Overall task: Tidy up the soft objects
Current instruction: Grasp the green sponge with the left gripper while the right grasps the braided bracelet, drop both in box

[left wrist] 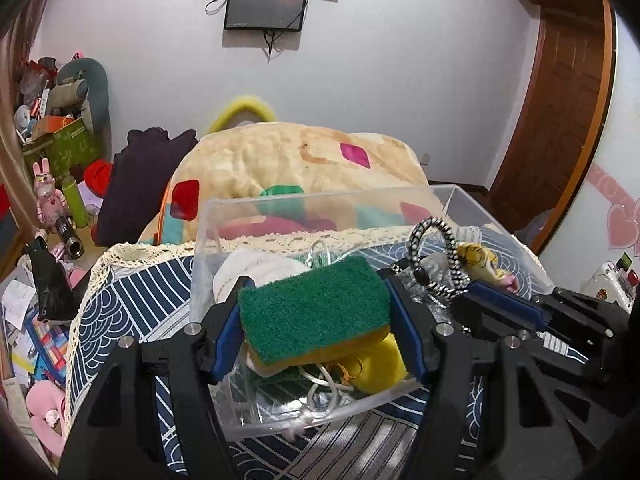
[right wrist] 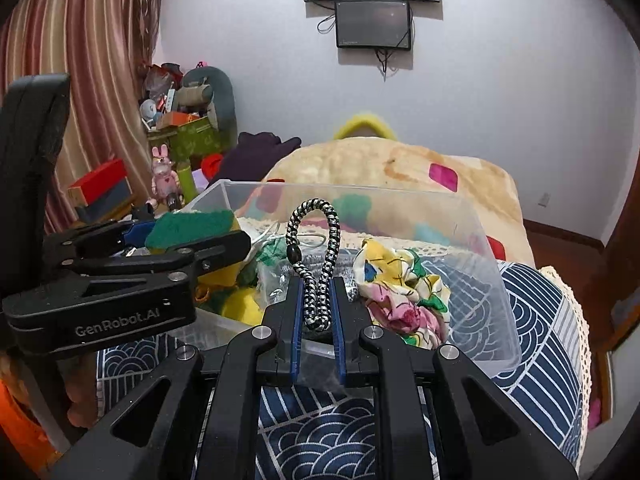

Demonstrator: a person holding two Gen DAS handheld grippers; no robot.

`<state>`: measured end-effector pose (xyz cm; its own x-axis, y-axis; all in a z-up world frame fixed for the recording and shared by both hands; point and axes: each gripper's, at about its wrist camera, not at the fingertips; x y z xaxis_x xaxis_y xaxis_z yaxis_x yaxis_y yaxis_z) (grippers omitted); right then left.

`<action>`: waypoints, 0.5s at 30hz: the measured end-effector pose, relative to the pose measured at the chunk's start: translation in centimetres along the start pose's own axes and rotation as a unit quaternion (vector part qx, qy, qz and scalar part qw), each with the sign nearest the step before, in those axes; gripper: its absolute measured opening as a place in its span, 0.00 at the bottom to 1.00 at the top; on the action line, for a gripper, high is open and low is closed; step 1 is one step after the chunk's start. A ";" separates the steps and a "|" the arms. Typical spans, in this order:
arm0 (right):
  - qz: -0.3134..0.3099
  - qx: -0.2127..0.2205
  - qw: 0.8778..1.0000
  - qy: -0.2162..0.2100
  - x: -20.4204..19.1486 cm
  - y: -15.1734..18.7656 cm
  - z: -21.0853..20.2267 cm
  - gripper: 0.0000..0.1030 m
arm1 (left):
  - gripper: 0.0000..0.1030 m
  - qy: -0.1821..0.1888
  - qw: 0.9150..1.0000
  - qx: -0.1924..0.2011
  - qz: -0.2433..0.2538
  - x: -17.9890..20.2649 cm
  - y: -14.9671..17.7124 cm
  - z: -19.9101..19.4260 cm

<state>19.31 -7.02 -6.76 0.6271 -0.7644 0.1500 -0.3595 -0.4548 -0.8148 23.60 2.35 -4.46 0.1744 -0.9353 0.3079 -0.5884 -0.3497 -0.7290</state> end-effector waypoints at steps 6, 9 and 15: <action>-0.001 -0.004 1.000 0.007 0.0 -0.2 -0.4 0.17 | 0.73 -0.008 1.000 -0.014 0.012 0.2 0.4 0.5; 0.002 -0.003 1.000 0.005 0.2 -0.2 -0.6 0.24 | 0.77 -0.007 1.000 -0.011 0.014 0.1 0.7 0.0; 0.010 0.005 1.000 -0.014 0.5 0.1 -1.4 0.28 | 0.77 0.003 1.000 0.001 0.006 -0.1 1.7 -1.7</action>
<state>18.64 -8.08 -5.98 0.6398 -0.7594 0.1180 -0.3648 -0.4352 -0.8231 21.24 1.97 -4.72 0.1624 -0.9392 0.3024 -0.5882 -0.3383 -0.7345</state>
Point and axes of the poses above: each gripper's, at about its wrist camera, not at the fingertips, and z roughly the way its jaws point, x to its right, y to its underside, and after that the axes turned 13 degrees about -z, right-handed
